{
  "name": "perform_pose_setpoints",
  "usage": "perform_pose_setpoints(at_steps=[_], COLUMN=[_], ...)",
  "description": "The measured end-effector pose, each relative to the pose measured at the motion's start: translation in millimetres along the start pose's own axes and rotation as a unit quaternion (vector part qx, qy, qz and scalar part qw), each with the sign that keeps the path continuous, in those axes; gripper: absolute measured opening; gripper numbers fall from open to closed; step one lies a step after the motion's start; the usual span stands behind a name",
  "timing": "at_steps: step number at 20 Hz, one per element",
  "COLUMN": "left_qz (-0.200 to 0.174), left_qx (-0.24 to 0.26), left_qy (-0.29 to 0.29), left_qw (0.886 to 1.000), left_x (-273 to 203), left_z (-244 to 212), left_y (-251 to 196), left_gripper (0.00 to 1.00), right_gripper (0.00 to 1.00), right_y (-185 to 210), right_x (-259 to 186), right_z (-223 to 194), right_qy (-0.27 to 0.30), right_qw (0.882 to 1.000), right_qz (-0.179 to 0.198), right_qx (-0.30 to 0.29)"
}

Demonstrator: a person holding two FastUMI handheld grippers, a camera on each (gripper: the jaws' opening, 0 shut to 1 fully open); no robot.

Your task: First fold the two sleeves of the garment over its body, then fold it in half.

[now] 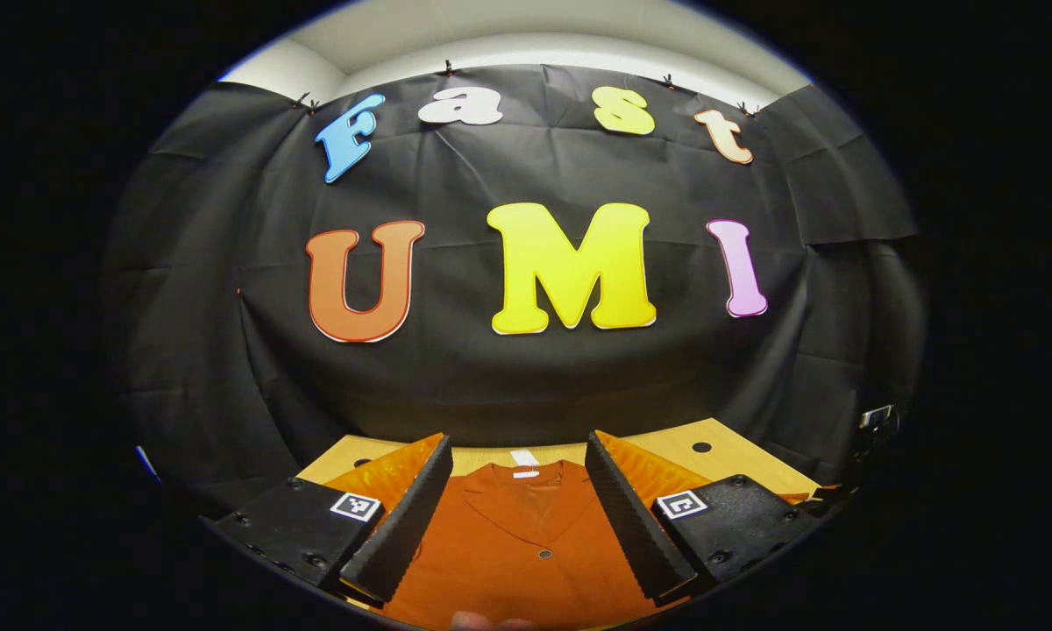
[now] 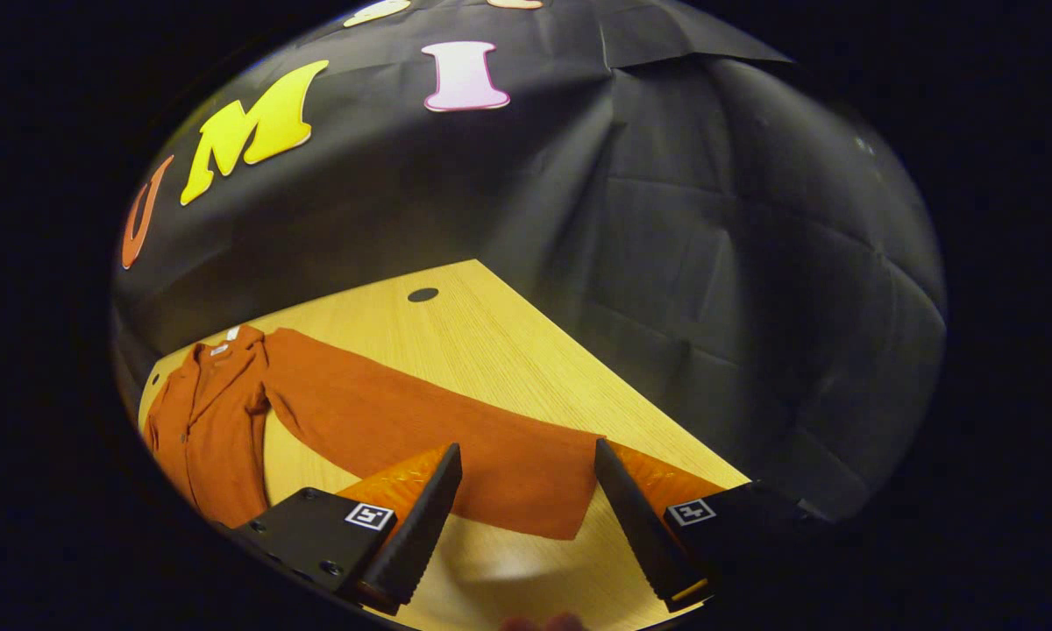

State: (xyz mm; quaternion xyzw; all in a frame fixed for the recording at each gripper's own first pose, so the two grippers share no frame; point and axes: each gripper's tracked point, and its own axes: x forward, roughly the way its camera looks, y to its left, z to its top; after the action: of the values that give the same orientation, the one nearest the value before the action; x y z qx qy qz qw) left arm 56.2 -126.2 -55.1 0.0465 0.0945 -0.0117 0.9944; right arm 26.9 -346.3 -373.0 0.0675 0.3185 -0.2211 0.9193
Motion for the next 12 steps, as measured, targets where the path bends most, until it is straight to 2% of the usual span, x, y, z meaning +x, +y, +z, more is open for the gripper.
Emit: perform_pose_setpoints(at_steps=[2,3,5,6,8,9,10,11,12], left_qz=[0.008,0.013,0.022,0.026,0.030,0.031,0.034,0.037,0.038], left_qx=[0.000,0.003,0.009,0.008,0.004,0.003,0.000,-0.004,-0.008], left_qy=[0.009,0.010,0.011,0.008,0.008,0.011,0.015,0.016,0.016], left_qw=[1.000,1.000,1.000,1.000,1.000,0.999,0.999,0.999,0.999], left_x=[-1.3,-2.0,-2.8,-4.8,-3.3,-1.8,-1.9,-2.7,-3.8], left_z=[-2.9,-2.4,-0.2,1.2,0.9,-1.1,-3.6,-4.5,-4.5], left_y=[2.1,5.1,13.7,17.9,23.9,27.2,30.7,35.5,39.3], left_gripper=[0.98,0.98,0.98,0.98,0.98,0.98,0.98,0.98,0.98], right_gripper=[0.94,0.97,0.97,0.97,0.96,0.85,0.81,0.72,0.59], right_y=[-6.3,-5.0,-9.4,-7.7,-1.9,0.7,3.5,5.6,5.1], right_x=[9.4,13.8,19.6,18.8,22.0,20.9,20.8,19.9,21.0], right_z=[-5.6,-7.0,-15.2,-29.0,-26.0,-24.9,-26.1,-25.5,-24.3], right_qy=[0.014,0.021,0.045,0.075,0.073,0.072,0.073,0.074,0.075], right_qw=[1.000,1.000,0.999,0.997,0.997,0.997,0.997,0.997,0.997], right_qz=[-0.008,-0.007,-0.014,-0.018,-0.008,-0.010,-0.007,-0.005,-0.011], right_qx=[0.008,0.017,0.024,0.013,-0.005,-0.004,0.004,0.008,0.005])
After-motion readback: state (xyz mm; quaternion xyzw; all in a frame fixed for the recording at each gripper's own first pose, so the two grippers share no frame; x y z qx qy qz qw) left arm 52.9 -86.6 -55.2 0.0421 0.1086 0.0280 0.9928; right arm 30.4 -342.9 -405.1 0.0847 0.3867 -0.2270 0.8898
